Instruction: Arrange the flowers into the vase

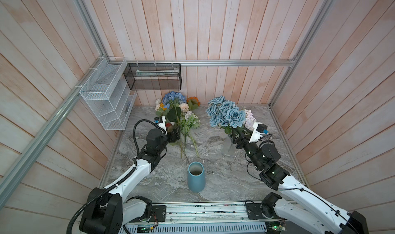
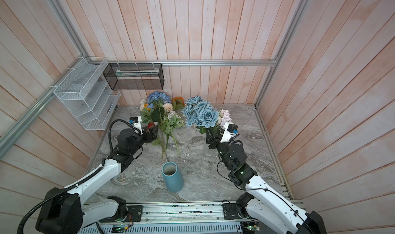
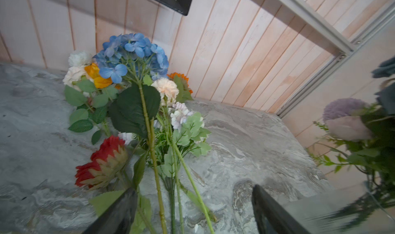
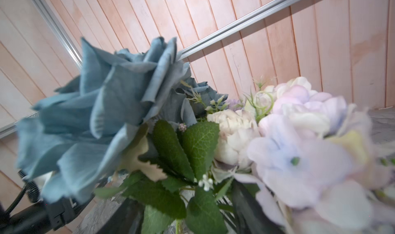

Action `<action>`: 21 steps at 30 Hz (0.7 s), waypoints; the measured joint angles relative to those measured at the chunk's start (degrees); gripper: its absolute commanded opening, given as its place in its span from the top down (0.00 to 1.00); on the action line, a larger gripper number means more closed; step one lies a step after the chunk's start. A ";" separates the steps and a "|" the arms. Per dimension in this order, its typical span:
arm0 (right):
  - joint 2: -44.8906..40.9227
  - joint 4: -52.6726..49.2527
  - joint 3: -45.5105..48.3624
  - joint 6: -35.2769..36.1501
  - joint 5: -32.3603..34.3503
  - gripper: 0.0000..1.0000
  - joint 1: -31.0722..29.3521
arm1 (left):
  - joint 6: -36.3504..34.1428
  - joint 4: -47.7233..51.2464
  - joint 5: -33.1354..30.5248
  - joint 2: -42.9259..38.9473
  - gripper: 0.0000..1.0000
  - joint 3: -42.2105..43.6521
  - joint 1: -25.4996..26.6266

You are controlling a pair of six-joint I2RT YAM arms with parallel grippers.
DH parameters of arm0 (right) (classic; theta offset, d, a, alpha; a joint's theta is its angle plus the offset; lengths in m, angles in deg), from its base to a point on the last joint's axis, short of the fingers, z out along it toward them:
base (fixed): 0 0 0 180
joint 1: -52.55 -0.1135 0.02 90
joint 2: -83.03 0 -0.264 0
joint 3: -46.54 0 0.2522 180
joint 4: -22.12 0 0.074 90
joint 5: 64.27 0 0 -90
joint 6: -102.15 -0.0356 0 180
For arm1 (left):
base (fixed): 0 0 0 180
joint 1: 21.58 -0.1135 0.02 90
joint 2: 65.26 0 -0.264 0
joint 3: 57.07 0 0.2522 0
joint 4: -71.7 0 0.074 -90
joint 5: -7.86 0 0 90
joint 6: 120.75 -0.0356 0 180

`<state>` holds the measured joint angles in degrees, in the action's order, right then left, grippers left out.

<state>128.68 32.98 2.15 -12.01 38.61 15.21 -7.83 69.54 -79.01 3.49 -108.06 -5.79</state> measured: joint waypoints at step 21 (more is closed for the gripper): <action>-8.17 -12.98 0.94 6.75 -0.39 0.32 3.39 | 15.80 -2.95 5.49 19.58 0.44 2.82 0.42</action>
<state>120.50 19.99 3.09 -5.25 38.22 18.60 7.97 66.59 -73.52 23.08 -105.25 -5.37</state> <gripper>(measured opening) 0.682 0.592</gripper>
